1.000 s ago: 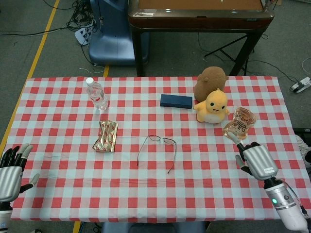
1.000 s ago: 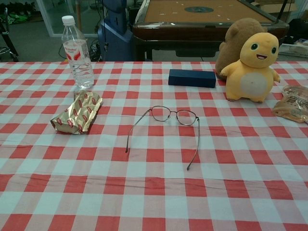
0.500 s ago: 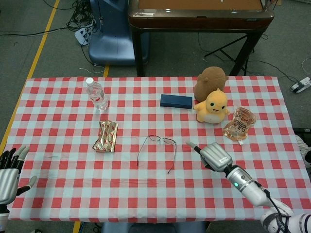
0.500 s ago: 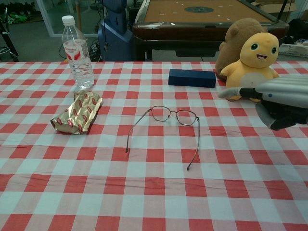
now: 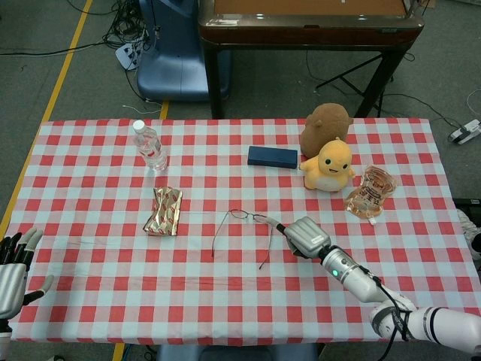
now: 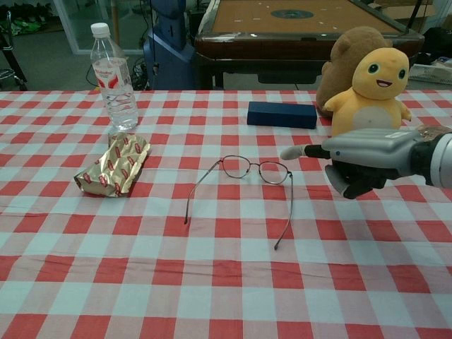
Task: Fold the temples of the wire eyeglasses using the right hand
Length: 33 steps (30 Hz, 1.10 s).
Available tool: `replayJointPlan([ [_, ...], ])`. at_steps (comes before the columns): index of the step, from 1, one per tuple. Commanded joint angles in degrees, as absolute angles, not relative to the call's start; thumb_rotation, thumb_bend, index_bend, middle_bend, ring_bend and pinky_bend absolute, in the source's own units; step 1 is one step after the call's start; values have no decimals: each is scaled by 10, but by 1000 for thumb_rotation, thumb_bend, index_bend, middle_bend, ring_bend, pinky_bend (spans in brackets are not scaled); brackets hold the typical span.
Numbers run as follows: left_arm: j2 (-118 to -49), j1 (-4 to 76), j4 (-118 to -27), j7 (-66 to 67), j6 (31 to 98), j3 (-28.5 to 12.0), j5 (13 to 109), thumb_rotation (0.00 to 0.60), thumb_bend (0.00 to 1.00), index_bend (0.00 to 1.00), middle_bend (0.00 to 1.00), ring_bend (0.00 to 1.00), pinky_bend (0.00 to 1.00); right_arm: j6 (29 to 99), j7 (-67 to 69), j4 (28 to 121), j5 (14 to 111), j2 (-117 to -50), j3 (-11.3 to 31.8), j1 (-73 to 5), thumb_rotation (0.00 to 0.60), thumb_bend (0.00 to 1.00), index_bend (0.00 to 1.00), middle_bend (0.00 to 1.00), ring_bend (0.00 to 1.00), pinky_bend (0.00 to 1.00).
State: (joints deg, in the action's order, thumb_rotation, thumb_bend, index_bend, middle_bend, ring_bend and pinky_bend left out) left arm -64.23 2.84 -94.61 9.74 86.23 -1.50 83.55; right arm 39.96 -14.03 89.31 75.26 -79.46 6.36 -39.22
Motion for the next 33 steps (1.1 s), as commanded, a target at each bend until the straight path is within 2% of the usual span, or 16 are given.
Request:
replayJointPlan([
  [1,-642,28,-946,98,861,-14,835,600,291,0,0,10,0,390,-142,881,740,-805,62,-402,600,962,0,1000,1000,1000],
  [16,-643,24,-941,95,860,-13,832,600,290,0,0,10,0,374,-145,835,694,-838,49,-429,600,962,0,1000,1000,1000],
  [33,-640,21,-936,93,858,-14,826,600,290,0,0,10,0,353,-115,749,652,-885,61,-460,600,962,0,1000,1000,1000],
])
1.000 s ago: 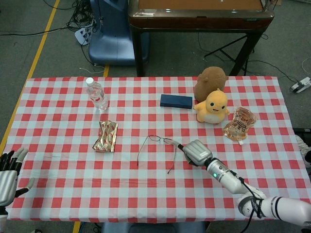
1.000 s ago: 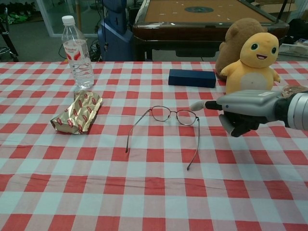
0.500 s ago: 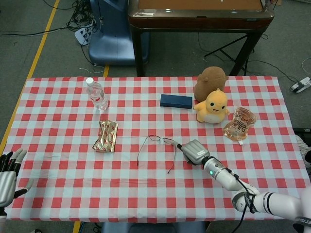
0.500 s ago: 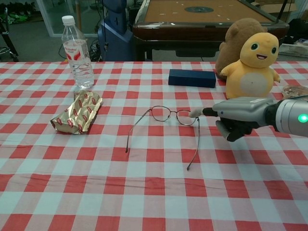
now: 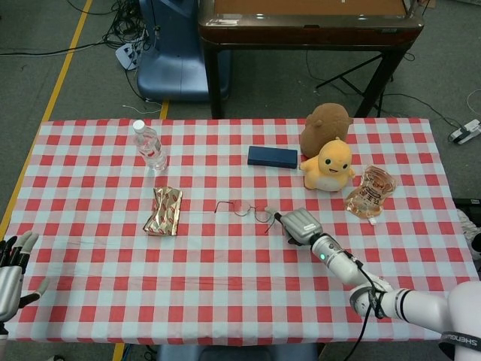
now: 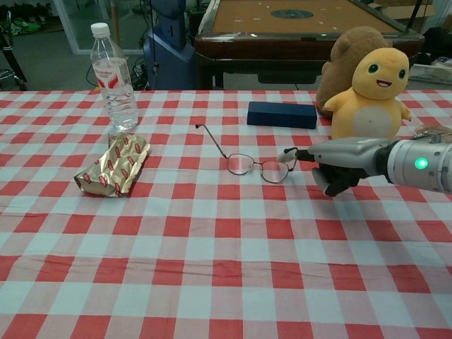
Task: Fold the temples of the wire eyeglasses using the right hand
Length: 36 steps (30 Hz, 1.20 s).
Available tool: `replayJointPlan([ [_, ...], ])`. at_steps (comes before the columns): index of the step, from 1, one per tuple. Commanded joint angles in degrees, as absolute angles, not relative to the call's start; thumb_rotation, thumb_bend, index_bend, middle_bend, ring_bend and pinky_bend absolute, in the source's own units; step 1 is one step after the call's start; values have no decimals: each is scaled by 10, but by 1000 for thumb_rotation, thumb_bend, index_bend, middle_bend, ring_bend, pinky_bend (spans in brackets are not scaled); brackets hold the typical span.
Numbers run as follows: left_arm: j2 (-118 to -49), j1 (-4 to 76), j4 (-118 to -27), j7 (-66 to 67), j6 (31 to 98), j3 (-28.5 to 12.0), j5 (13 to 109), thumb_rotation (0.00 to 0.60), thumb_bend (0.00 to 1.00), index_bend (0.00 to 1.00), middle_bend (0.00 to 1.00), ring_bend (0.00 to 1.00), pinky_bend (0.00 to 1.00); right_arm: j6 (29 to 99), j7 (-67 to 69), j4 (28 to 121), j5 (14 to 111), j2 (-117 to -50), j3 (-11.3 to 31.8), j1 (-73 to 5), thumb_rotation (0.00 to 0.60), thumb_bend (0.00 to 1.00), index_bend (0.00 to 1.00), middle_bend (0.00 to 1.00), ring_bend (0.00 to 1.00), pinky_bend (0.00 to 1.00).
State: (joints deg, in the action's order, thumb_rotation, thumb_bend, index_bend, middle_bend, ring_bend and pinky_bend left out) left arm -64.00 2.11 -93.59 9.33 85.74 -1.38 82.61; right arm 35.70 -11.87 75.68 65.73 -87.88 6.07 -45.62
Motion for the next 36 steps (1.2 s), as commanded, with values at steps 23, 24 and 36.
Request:
replayJointPlan([
  [23,-644,23,-935,91,853,-12,835,600,290,0,0,10,0,432,-104,846,683,-803,33,-412,600,910,0,1000,1000,1000],
  [24,-644,23,-935,91,854,-11,836,600,290,0,0,10,0,429,-105,843,681,-806,34,-415,600,910,0,1000,1000,1000],
  [36,-638,16,-937,85,859,-9,835,600,290,0,0,10,0,396,-102,832,689,-841,32,-439,600,909,0,1000,1000,1000],
])
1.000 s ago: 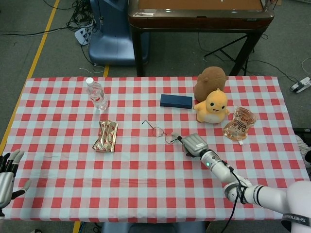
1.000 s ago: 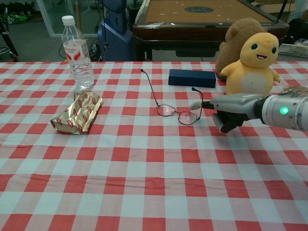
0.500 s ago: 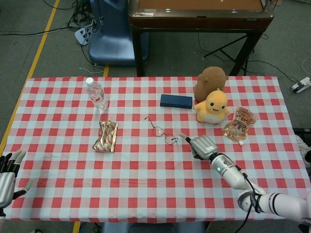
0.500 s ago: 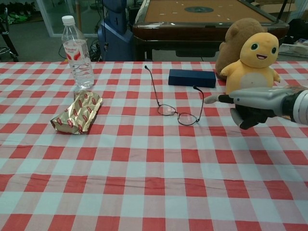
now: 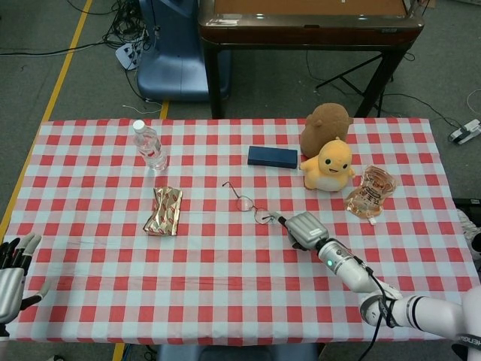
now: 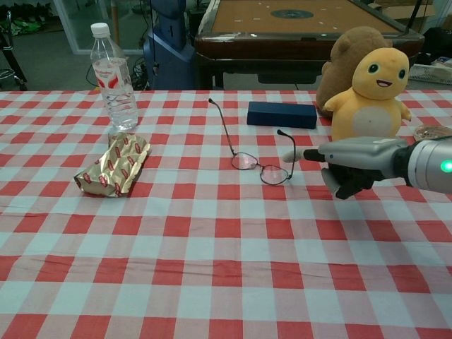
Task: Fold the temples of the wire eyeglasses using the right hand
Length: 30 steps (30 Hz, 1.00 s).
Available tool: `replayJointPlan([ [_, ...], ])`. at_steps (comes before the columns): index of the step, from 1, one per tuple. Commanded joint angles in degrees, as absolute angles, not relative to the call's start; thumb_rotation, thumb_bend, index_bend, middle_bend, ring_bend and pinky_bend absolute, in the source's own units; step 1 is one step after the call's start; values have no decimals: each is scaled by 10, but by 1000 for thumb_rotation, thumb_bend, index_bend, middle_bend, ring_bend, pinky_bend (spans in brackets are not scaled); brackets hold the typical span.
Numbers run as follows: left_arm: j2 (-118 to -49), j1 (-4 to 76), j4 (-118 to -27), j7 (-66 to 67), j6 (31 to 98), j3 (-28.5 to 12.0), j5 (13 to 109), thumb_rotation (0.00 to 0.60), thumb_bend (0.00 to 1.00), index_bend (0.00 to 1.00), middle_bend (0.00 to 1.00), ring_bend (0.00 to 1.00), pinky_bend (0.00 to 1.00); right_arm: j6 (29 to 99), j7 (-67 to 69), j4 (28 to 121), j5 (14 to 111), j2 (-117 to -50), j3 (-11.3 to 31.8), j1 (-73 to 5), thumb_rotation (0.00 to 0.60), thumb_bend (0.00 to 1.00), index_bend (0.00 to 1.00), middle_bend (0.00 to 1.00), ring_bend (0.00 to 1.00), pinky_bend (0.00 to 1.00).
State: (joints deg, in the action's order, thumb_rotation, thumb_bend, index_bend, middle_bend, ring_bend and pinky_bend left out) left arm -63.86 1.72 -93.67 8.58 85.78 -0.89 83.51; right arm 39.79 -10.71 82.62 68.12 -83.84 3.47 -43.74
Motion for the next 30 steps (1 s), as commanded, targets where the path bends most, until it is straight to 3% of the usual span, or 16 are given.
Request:
replayJointPlan([
  [1,-637,15,-936,84,860,-9,835,600,290,0,0,10,0,396,-101,836,694,-842,30,-439,600,909,0,1000,1000,1000],
  [22,-639,10,-925,68,863,-8,837,600,291,0,0,10,0,425,-104,916,766,-850,-4,-433,600,909,0,1000,1000,1000],
  [30,-640,10,-923,66,862,-8,838,600,290,0,0,10,0,485,-83,938,796,-818,-13,-400,600,909,0,1000,1000,1000],
])
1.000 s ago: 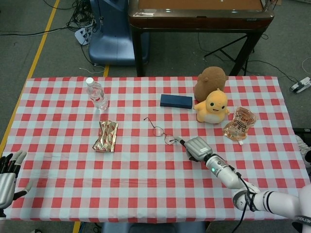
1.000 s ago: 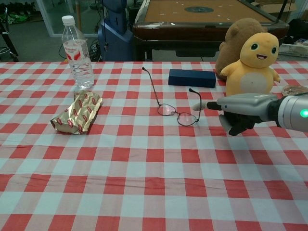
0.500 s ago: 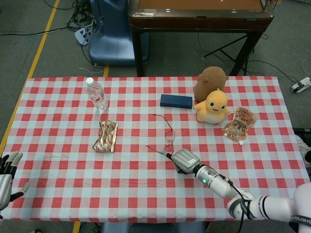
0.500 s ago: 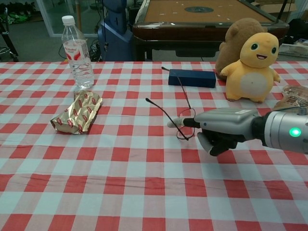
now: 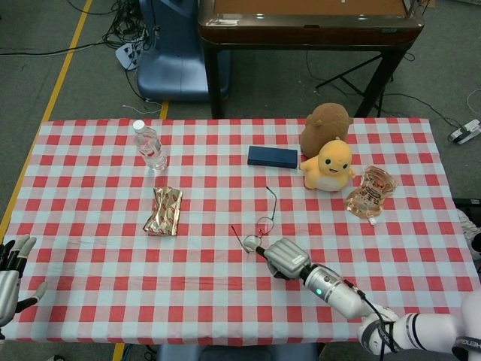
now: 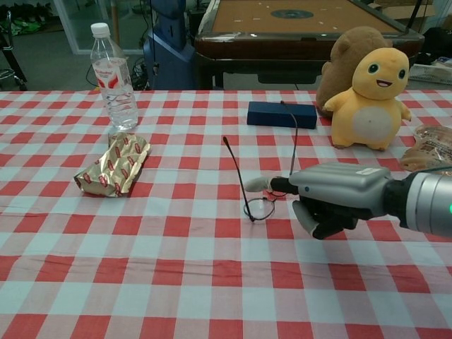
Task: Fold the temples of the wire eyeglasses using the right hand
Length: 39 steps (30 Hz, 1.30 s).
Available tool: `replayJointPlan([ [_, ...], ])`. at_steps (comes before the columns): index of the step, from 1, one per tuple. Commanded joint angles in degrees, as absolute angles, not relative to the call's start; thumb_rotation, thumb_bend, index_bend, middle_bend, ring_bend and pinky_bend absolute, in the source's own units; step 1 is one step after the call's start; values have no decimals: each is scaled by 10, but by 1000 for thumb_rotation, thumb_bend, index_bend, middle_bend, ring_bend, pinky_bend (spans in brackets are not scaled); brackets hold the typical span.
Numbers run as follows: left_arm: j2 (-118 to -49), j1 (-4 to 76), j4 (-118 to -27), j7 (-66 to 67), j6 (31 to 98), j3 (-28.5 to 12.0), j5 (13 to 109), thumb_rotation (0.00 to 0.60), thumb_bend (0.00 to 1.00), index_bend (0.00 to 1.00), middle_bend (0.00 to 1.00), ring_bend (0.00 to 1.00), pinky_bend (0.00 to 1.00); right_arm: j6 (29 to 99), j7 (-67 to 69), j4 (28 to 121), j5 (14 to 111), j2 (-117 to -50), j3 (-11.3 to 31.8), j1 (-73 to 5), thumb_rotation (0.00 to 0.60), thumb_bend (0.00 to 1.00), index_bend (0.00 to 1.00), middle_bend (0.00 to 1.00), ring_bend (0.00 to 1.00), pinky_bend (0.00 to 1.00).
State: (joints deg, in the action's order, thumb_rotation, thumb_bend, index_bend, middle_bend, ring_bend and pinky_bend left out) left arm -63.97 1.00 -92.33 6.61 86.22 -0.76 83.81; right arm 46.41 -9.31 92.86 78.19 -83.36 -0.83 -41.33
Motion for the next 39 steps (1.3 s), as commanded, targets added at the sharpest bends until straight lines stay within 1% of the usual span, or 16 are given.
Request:
replayJointPlan([
  [1,-640,10,-923,66,862,-8,839,600,290,0,0,10,0,500,-79,943,802,-809,-14,-392,600,909,0,1000,1000,1000],
  [10,-639,12,-930,72,863,-8,844,600,290,0,0,10,0,607,-55,964,840,-740,-15,-335,600,909,0,1000,1000,1000],
  [13,-639,12,-933,76,862,-7,846,600,290,0,0,10,0,632,-42,964,837,-719,-8,-320,600,909,0,1000,1000,1000],
  [15,-639,13,-935,77,861,-6,847,600,290,0,0,10,0,635,-36,961,825,-710,-1,-315,600,909,0,1000,1000,1000],
  [17,-640,14,-937,79,861,-6,849,600,290,0,0,10,0,630,-30,955,810,-703,6,-314,600,914,0,1000,1000,1000],
  [20,-640,15,-940,82,861,-6,851,600,290,0,0,10,0,615,-24,941,793,-700,16,-318,600,991,0,1000,1000,1000],
  [21,-641,15,-940,83,861,-6,851,600,290,0,0,10,0,608,-23,936,787,-701,18,-319,600,1000,0,1000,1000,1000],
  [26,-640,15,-944,88,859,-5,851,600,290,0,0,10,0,555,-10,899,755,-717,34,-341,600,1000,0,1000,1000,1000],
  [31,-639,14,-947,92,862,-4,852,600,290,0,0,10,0,504,3,851,746,-753,47,-371,600,1000,0,1000,1000,1000],
  [39,-635,10,-949,93,864,-3,848,600,290,0,0,10,0,465,20,819,754,-781,59,-402,600,1000,0,1000,1000,1000],
])
